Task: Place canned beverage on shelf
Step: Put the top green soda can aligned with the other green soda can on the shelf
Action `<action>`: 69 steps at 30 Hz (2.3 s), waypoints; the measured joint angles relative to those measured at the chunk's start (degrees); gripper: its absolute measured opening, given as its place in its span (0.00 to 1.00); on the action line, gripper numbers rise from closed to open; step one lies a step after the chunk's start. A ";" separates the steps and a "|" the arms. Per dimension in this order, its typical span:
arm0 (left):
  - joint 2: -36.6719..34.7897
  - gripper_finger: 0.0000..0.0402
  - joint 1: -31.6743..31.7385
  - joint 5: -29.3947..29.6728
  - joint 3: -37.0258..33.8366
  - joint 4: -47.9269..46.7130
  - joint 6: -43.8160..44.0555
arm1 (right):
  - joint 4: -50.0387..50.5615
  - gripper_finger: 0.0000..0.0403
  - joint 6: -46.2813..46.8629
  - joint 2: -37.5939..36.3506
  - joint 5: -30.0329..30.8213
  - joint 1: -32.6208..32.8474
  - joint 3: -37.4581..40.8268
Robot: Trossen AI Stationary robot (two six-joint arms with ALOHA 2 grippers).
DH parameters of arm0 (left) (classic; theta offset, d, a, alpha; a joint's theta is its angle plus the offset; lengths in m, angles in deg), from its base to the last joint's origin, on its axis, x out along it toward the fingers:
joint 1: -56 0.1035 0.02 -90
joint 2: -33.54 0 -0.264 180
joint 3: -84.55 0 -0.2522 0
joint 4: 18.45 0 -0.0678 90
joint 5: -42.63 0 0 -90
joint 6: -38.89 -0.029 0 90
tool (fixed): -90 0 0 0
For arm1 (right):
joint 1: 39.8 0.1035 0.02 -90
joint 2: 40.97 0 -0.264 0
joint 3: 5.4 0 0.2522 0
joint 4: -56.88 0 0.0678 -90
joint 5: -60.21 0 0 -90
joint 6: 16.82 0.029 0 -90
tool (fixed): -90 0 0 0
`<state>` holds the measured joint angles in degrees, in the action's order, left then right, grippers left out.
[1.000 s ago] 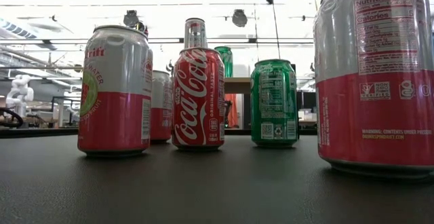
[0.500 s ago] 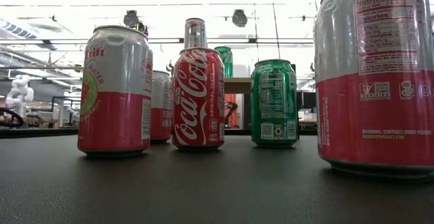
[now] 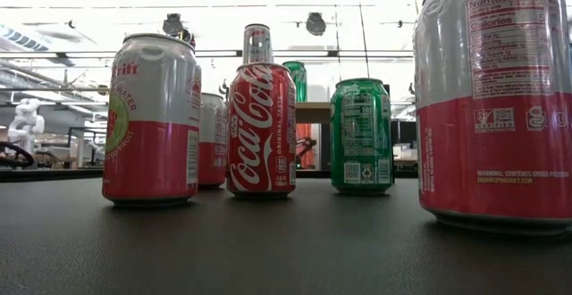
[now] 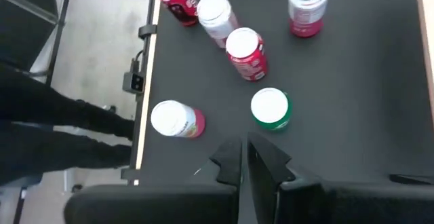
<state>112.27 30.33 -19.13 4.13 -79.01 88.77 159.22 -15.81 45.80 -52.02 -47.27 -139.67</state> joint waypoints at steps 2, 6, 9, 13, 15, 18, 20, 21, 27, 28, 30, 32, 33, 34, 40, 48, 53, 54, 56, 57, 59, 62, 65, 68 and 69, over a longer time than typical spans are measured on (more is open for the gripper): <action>0.90 0.96 -0.72 0.39 0.00 0.31 1.76 | -0.17 0.01 0.05 -0.06 0.01 1.26 0.57; 2.66 0.96 -1.14 1.32 0.00 3.77 2.59 | -0.84 0.01 2.44 -1.68 0.01 4.31 4.72; 3.93 0.96 -1.10 3.04 0.00 5.78 1.03 | -2.30 0.01 4.49 -4.26 2.07 7.25 10.26; 5.74 0.96 -0.79 4.47 0.00 6.07 0.40 | -8.43 0.01 7.73 -9.30 4.23 9.66 19.76; 6.64 0.96 -0.55 4.74 0.00 6.18 0.43 | -12.93 0.01 9.58 -11.91 4.19 10.11 25.00; 7.88 0.96 -0.50 5.05 0.00 6.49 0.72 | -18.78 0.01 12.16 -15.37 4.12 10.63 32.63; 8.52 0.96 -0.51 5.06 0.00 7.04 0.73 | -21.02 0.03 13.17 -17.19 4.17 10.95 36.90; 8.88 0.96 -0.54 5.06 0.00 7.42 0.74 | -21.40 0.04 13.43 -17.89 4.11 10.98 38.59; 10.15 0.96 0.19 5.08 0.00 8.33 0.20 | -21.86 0.18 15.12 -20.22 4.20 11.00 45.01; 10.15 0.96 0.47 5.07 0.00 8.52 -0.32 | -21.91 0.21 15.67 -20.34 4.28 10.98 45.20; 10.15 0.96 1.20 5.07 0.00 8.62 -1.07 | -22.53 0.26 16.14 -20.39 4.43 10.98 45.26; 10.15 0.96 2.13 5.04 0.00 8.60 -1.20 | -23.87 0.31 16.35 -20.37 4.54 10.98 45.26; 10.15 0.96 2.64 4.87 0.00 8.62 -1.22 | -24.83 0.33 16.35 -20.35 5.16 10.98 45.26; 10.15 0.96 3.16 4.27 0.00 8.60 -1.33 | -25.93 0.35 16.35 -20.35 5.94 10.98 45.26; 10.15 0.96 4.73 -2.42 0.00 8.60 -4.58 | -33.77 0.46 19.45 -19.86 10.22 10.98 45.26; 10.06 0.96 4.62 -5.24 0.00 8.65 -7.29 | -38.88 0.68 20.80 -15.03 13.43 11.13 45.26; 10.04 0.96 4.52 -8.04 0.00 8.28 -8.38 | -42.82 0.78 20.59 -8.76 14.79 11.13 45.26; 10.02 0.96 4.54 -8.54 0.00 8.34 -8.36 | -43.16 0.80 20.59 -7.47 14.77 11.13 45.26; 10.02 0.96 4.54 -9.93 0.02 8.30 -8.28 | -43.02 0.83 20.64 -5.14 14.84 11.01 45.26; 10.02 0.96 4.42 -10.41 0.02 8.27 -8.19 | -42.91 0.85 20.72 -4.11 14.85 10.78 45.26; 10.02 0.96 4.01 -10.91 0.02 7.79 -7.23 | -43.04 0.87 20.75 -2.24 14.81 10.38 45.26; 9.95 0.96 3.35 -11.04 0.02 6.03 -6.35 | -44.35 0.88 20.54 0.58 14.85 9.97 45.26; 9.34 0.96 3.14 -11.00 0.02 2.18 -5.05 | -45.18 0.89 20.68 2.97 15.07 9.78 45.26; 8.61 0.96 3.04 -10.74 0.07 -0.96 -4.73 | -45.13 0.89 21.20 4.33 16.49 9.73 45.26; 8.43 0.96 3.03 -10.73 0.07 -2.08 -4.75 | -45.18 0.89 21.23 4.69 16.52 9.73 45.26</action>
<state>120.70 33.36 -29.86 4.19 -81.09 84.01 114.04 5.42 50.49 -35.50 -37.54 -94.41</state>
